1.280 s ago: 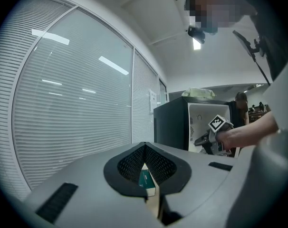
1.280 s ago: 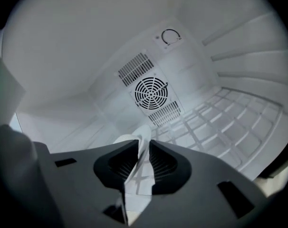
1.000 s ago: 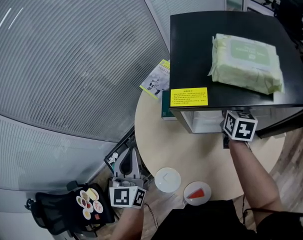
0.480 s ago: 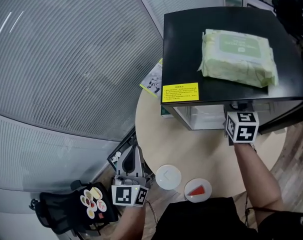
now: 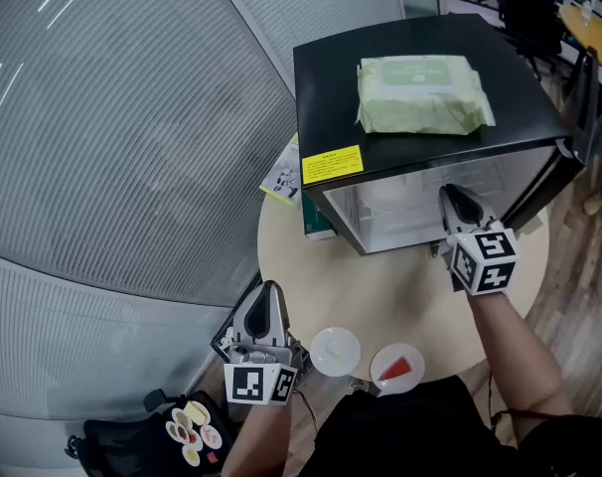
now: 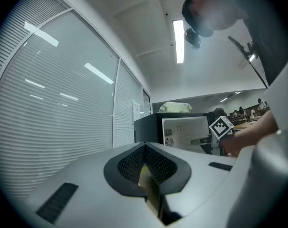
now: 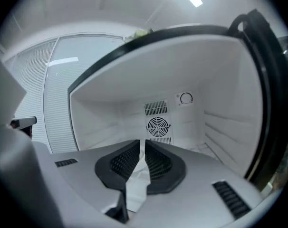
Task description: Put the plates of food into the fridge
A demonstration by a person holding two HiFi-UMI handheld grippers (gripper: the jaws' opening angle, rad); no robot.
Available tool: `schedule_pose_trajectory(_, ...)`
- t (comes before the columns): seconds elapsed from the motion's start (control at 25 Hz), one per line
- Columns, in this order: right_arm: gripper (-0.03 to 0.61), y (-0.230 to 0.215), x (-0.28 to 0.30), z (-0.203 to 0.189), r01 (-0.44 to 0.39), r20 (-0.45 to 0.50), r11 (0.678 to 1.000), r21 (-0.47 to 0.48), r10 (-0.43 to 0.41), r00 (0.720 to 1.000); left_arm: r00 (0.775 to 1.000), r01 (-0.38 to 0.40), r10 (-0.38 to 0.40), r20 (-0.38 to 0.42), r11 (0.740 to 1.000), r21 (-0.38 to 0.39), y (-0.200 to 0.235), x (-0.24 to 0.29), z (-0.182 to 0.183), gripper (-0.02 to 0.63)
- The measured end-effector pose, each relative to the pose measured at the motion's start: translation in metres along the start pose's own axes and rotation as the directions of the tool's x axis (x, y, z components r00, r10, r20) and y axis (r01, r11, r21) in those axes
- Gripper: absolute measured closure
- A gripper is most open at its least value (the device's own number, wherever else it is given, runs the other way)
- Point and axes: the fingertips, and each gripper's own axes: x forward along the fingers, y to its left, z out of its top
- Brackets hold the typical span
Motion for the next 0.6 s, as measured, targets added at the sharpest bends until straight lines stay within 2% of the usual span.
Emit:
schedule_pose_trajectory(0.28,0.538,0.022,-0.067,-0.009,0.106,0.041,0.994,0.003,-0.106,0.994,0.993,0.113,-0.113,0.017,0.994,0.002,0.006,-0.024,-0.008,0.611)
schedule_pose_trajectory(0.6,0.538,0.071,-0.131,-0.031,0.202,0.060,0.979,0.016,-0.203,0.977,0.972,0.236,-0.236,0.010,0.972,0.007,0.027,-0.054,-0.012,0.611)
